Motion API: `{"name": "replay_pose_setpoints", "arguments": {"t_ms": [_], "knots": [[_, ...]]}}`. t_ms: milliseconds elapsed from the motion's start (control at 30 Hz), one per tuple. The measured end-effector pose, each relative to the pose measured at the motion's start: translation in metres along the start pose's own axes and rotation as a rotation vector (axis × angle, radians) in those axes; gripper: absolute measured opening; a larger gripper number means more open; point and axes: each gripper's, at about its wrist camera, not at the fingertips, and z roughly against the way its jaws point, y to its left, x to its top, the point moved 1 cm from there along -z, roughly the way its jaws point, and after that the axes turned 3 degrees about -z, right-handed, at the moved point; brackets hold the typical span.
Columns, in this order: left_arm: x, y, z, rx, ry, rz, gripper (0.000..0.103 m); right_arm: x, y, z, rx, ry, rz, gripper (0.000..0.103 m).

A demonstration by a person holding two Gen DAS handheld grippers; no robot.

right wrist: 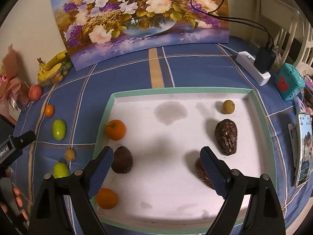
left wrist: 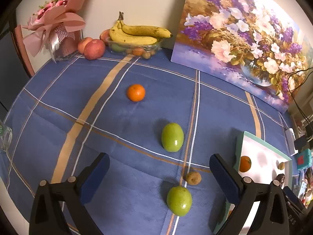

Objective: Organize fruits
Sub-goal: 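Move both open tools back toward the fruits on the tablecloth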

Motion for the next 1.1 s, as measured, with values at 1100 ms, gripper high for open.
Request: {"name": "replay_pose_setpoints", "arguments": {"t_ms": [1100], "knots": [[0.033,0.106,0.010,-0.146,-0.009,0.248,0.101,0.009,0.129,-0.011,0.285,0.041,0.117,0.062]]}}
